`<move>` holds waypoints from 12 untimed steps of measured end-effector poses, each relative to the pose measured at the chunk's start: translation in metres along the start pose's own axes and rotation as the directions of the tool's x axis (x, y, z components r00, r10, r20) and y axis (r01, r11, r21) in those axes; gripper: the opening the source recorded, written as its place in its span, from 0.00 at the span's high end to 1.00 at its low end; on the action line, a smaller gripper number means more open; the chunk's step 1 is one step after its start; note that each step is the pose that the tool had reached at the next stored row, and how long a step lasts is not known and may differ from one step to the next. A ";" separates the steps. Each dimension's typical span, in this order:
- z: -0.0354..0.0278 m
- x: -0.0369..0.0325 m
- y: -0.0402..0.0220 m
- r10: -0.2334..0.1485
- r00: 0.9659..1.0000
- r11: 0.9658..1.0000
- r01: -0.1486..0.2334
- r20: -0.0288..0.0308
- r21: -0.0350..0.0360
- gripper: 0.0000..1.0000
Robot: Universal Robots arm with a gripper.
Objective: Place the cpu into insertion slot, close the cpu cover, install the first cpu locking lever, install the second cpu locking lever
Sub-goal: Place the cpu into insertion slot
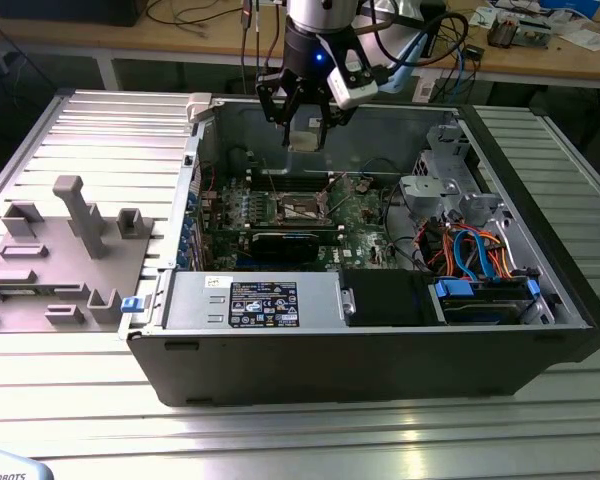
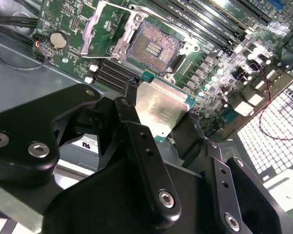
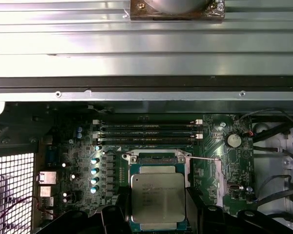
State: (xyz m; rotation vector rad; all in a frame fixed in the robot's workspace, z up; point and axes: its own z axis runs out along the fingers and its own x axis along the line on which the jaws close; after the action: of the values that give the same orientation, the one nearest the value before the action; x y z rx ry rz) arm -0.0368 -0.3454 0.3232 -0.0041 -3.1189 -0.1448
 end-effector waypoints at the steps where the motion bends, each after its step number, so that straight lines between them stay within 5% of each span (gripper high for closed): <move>1: 0.0002 0.0000 0.0000 0.000 1.000 1.000 0.000 0.000 0.000 0.46; 12: 0.0020 -0.0001 -0.0002 0.000 1.000 1.000 0.000 0.000 0.000 0.46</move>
State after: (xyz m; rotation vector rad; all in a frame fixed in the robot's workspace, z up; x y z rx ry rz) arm -0.0368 -0.3454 0.3212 -0.0040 -3.1189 -0.1447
